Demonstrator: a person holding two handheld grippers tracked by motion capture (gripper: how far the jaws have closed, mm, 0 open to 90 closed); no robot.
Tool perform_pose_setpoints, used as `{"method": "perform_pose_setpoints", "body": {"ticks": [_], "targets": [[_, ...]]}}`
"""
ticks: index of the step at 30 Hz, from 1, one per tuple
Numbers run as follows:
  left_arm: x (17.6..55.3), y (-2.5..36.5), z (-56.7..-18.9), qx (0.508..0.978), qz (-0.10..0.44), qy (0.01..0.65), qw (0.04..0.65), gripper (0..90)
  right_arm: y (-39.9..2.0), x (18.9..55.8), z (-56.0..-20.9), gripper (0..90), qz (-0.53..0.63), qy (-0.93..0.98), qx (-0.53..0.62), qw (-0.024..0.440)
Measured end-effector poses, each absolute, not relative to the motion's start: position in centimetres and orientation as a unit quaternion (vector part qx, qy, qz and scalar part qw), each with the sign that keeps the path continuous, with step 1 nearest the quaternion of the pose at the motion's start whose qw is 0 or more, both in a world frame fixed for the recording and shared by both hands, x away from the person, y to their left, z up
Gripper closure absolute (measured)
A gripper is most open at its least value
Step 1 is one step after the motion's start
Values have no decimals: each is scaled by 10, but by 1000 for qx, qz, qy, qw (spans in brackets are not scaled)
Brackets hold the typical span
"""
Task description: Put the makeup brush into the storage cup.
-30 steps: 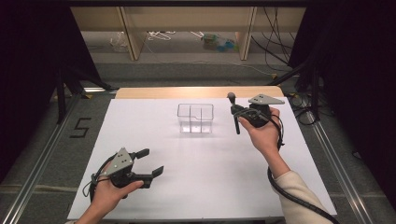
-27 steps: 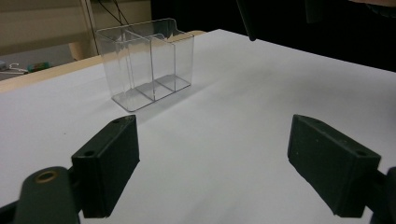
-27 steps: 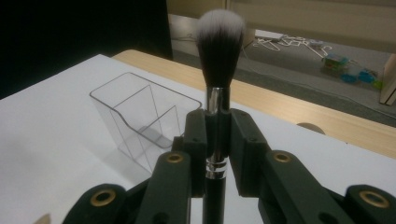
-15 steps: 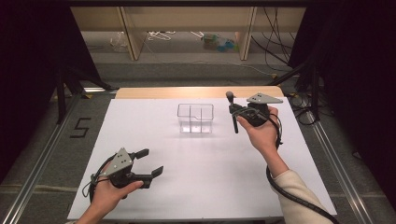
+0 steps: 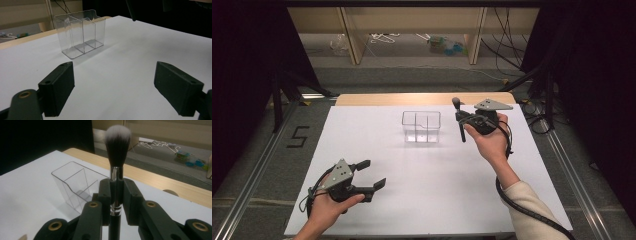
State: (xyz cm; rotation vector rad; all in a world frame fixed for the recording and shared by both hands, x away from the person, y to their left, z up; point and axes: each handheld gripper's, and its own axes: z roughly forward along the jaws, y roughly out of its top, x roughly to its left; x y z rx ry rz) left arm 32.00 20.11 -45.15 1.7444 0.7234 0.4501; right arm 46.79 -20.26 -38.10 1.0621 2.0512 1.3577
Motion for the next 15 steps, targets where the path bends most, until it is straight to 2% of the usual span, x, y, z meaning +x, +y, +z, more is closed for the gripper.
{"method": "perform_pose_setpoints", "body": {"ticks": [15], "targets": [[320, 201, -452, 743, 191, 306, 564, 164, -198, 470, -379, 785, 501, 745, 376, 230]]}}
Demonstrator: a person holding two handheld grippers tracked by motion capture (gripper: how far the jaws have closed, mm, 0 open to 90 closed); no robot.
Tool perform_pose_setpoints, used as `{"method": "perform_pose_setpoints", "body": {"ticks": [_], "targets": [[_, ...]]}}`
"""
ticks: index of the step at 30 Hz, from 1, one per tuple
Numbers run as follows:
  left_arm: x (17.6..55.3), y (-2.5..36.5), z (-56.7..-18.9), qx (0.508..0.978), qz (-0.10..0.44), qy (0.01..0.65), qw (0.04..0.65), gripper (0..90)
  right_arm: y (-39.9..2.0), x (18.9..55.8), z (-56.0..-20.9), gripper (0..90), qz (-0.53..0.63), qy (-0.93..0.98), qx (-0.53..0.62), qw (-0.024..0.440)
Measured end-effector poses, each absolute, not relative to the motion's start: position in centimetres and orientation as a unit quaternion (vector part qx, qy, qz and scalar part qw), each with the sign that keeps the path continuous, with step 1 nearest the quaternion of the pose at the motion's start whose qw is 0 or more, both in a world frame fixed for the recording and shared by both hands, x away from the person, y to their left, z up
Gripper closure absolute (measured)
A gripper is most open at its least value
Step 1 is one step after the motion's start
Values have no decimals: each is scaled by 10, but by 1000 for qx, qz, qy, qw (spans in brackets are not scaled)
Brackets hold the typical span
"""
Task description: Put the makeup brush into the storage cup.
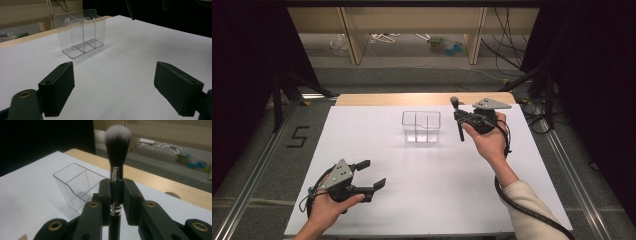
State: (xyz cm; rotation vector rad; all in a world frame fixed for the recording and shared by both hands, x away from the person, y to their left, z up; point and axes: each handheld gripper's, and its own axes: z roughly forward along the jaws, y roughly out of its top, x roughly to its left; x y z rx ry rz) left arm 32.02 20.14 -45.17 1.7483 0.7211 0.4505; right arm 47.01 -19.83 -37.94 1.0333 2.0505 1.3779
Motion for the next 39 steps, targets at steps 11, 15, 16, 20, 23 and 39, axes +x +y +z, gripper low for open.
{"method": "perform_pose_setpoints", "body": {"ticks": [11, 15, 16, 20, 23, 39], "targets": [[321, 202, -452, 744, 193, 299, 566, 164, -196, 470, -378, 785, 503, 744, 378, 224], [322, 202, -452, 745, 196, 293, 566, 164, -195, 471, -378, 785, 505, 743, 373, 231], [322, 202, -452, 745, 195, 294, 566, 164, -194, 471, -378, 785, 505, 744, 375, 227], [321, 202, -452, 744, 193, 298, 566, 164, -194, 471, -378, 785, 505, 744, 374, 229], [321, 202, -452, 744, 193, 299, 566, 164, -193, 471, -378, 785, 504, 745, 374, 225], [321, 201, -452, 744, 193, 298, 567, 164, -191, 472, -376, 785, 507, 744, 373, 224]]}}
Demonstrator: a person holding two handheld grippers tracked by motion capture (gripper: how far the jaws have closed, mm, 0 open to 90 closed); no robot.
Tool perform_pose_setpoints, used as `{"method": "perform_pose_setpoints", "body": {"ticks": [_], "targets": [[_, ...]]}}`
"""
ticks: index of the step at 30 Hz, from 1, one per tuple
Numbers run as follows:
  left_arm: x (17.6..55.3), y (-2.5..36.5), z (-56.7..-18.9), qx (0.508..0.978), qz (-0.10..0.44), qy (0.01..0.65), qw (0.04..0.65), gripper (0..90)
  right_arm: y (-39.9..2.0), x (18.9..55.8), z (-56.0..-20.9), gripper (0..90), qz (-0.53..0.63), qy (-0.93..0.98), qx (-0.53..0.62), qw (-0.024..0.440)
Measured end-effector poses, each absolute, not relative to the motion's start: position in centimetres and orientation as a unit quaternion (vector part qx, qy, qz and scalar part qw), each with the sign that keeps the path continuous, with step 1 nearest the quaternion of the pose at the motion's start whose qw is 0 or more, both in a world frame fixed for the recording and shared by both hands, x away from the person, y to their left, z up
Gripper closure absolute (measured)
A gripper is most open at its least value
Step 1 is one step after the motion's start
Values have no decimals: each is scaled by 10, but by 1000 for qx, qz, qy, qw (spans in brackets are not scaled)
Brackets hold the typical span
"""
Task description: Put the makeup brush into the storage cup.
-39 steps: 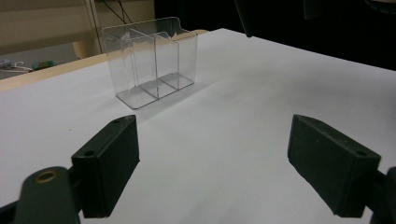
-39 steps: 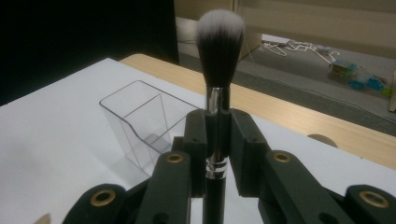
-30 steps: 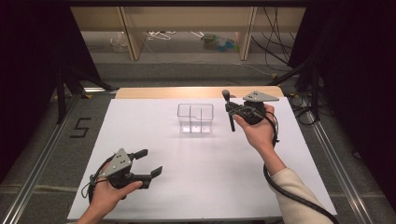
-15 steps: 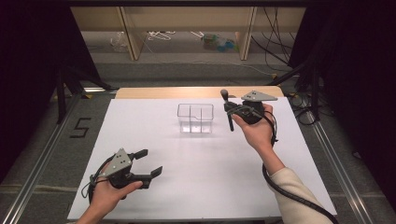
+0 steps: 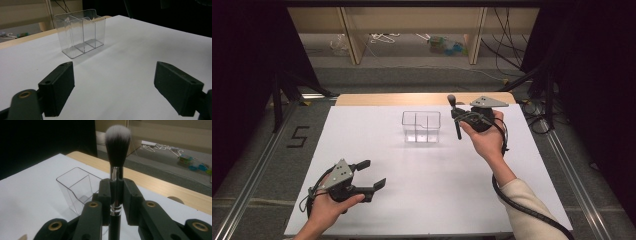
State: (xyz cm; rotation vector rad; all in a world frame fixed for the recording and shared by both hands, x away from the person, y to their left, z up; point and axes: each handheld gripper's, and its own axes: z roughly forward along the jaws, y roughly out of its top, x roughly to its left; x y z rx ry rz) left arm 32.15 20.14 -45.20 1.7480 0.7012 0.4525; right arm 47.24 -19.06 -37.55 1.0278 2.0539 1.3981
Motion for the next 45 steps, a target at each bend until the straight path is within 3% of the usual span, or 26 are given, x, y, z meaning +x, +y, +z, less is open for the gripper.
{"method": "perform_pose_setpoints", "body": {"ticks": [45], "targets": [[320, 202, -452, 742, 193, 307, 564, 164, -181, 479, -369, 785, 519, 740, 359, 232]]}}
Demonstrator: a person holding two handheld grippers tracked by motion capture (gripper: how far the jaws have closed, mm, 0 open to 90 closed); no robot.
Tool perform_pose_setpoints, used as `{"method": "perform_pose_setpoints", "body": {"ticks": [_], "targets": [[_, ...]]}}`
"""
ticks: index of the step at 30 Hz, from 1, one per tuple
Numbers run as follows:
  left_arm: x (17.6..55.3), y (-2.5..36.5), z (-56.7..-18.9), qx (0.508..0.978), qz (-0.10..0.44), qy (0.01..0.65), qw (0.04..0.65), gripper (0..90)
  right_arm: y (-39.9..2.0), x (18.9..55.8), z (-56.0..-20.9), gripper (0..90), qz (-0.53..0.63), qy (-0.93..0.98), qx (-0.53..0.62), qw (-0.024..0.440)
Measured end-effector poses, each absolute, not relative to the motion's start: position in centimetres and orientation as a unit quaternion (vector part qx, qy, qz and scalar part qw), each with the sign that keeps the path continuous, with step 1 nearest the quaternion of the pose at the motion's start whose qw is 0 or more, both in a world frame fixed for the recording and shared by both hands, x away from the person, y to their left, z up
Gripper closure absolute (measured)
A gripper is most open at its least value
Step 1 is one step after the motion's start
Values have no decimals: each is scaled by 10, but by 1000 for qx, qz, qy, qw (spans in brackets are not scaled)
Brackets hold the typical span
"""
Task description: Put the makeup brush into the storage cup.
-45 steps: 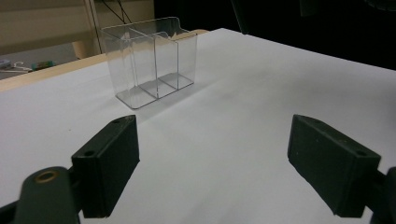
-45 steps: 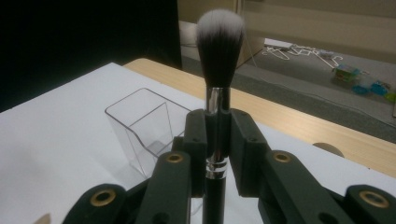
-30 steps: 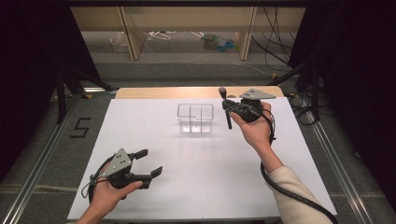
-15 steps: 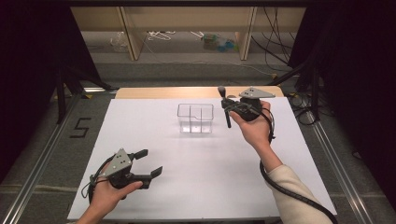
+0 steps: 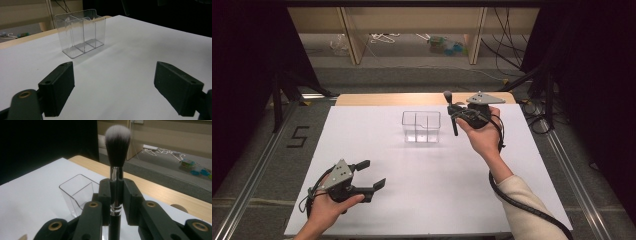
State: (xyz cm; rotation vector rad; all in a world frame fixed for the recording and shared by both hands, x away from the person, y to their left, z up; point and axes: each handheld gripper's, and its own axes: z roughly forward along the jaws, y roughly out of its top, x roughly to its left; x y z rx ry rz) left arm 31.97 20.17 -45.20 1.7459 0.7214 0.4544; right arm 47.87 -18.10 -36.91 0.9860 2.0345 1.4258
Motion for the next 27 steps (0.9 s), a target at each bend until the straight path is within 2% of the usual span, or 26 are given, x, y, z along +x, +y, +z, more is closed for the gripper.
{"method": "perform_pose_setpoints", "body": {"ticks": [27], "targets": [[320, 202, -452, 743, 194, 304, 564, 164, -175, 482, -367, 785, 519, 743, 355, 227]]}}
